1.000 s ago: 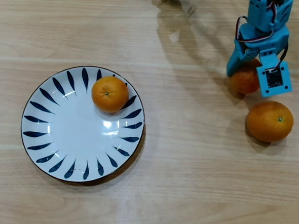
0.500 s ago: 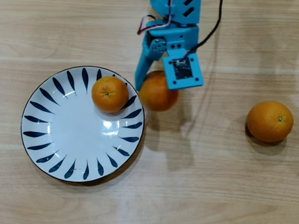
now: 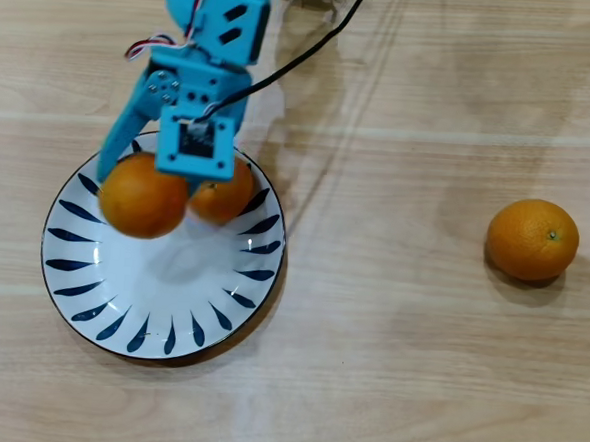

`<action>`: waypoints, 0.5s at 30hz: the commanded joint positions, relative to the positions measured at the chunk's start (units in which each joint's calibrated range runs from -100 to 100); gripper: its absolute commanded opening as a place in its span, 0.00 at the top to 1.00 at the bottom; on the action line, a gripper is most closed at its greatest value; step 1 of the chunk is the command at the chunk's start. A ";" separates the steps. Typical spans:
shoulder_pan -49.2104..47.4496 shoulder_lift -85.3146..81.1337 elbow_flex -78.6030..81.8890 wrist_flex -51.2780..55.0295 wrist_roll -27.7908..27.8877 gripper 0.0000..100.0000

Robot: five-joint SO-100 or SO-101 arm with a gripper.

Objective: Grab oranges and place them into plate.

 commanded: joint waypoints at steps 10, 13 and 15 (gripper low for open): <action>5.84 9.51 -12.89 6.25 2.79 0.62; 5.60 9.76 -12.98 7.28 2.69 0.58; 5.11 9.51 -13.17 9.43 2.43 0.58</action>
